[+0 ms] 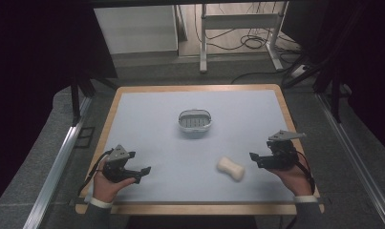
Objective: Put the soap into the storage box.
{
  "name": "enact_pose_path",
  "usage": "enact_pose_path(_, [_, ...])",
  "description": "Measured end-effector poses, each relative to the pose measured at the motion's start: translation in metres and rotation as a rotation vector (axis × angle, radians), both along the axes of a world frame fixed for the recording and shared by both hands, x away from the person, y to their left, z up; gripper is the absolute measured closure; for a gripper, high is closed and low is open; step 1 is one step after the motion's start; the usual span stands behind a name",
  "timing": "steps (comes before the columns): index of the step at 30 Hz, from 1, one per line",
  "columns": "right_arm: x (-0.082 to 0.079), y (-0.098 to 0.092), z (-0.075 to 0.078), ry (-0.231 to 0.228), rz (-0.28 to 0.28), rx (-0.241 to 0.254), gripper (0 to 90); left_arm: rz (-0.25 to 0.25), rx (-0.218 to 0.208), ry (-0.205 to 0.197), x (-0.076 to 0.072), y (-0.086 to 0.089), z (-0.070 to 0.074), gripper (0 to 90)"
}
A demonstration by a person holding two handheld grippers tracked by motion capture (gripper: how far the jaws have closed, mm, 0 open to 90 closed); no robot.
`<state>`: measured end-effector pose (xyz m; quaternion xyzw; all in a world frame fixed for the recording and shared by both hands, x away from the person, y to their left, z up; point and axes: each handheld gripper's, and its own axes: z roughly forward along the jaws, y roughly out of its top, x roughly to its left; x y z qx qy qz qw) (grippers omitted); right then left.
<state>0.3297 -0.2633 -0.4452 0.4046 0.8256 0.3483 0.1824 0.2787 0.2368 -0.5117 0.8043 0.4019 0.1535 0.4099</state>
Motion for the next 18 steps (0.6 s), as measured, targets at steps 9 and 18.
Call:
enact_pose_path(9, [0.002, 0.020, 0.011, 0.034, 0.078, -0.050, 21.1, 0.003, 0.007, 0.005, -0.001, 0.001, 0.001, 11.6])
enact_pose_path(18, [0.007, 0.049, 0.015, 0.076, 0.153, -0.105, 21.6, 0.000, 0.019, 0.000, -0.001, 0.002, 0.001, 11.9])
